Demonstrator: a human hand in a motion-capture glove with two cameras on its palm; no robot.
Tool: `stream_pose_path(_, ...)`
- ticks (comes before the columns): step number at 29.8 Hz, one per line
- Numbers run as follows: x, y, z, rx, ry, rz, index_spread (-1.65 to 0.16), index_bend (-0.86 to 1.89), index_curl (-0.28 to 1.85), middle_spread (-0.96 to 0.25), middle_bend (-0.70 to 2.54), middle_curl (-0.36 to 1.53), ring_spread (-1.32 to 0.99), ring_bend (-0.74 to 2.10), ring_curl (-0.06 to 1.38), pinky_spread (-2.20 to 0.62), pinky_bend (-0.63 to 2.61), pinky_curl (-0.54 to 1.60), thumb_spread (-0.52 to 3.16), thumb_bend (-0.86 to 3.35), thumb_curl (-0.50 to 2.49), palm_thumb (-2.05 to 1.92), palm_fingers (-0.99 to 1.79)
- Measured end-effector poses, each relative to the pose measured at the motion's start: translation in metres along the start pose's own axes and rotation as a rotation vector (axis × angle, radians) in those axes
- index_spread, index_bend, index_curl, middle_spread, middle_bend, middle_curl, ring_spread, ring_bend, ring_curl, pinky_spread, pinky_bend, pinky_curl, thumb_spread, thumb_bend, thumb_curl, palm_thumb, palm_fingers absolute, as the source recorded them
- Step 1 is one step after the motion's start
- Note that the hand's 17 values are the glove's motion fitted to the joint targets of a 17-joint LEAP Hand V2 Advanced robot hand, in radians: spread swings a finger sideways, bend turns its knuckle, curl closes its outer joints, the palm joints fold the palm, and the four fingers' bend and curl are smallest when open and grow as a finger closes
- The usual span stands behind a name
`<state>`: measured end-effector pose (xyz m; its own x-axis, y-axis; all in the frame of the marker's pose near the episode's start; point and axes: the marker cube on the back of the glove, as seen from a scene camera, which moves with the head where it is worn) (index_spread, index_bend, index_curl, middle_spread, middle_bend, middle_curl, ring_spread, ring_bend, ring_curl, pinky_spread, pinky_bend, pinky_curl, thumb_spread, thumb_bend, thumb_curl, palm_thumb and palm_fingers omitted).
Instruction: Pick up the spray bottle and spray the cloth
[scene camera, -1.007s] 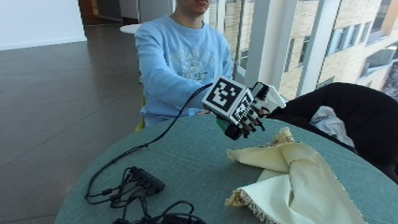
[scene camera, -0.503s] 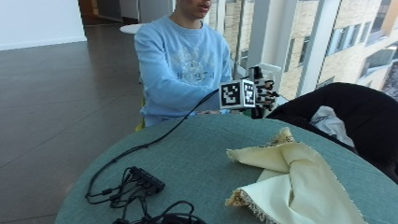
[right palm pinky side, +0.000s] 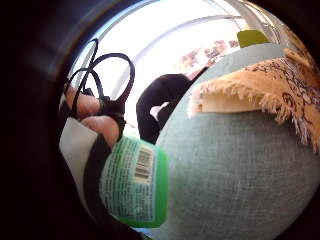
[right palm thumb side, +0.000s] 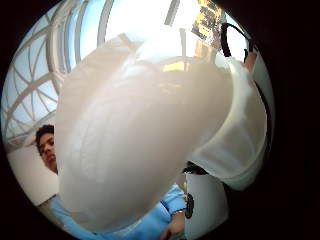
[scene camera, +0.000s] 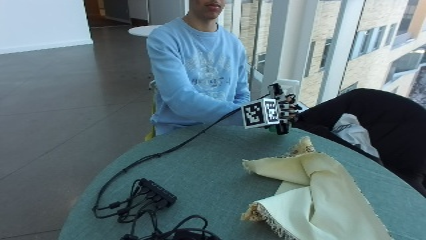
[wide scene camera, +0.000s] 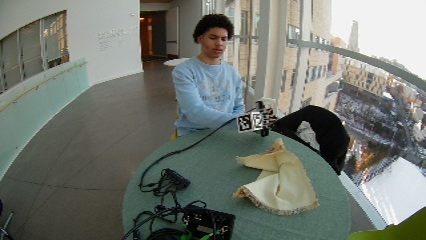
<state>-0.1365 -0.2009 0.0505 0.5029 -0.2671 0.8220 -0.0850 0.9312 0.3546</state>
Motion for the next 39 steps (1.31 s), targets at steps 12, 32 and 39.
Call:
stream_pose_path(12,0.013,0.011,0.006,0.005,-0.008,0.027,-0.2,0.17,0.48,-0.09,0.31,0.48,-0.05,0.57,0.39,0.05,0.22,0.37,0.93,-0.03,0.59,0.78,1.2)
stream_pose_path(32,-0.027,0.131,-0.156,-0.155,0.58,0.189,-0.3,0.12,0.4,-0.09,0.21,0.44,-0.05,0.33,0.34,0.15,0.19,0.36,1.05,-0.04,0.43,0.64,0.79)
stream_pose_path(39,-0.045,0.219,-0.223,-0.07,0.812,0.256,-0.32,0.11,0.35,-0.09,0.21,0.43,-0.03,0.32,0.34,0.18,0.2,0.36,1.06,-0.03,0.4,0.64,0.76)
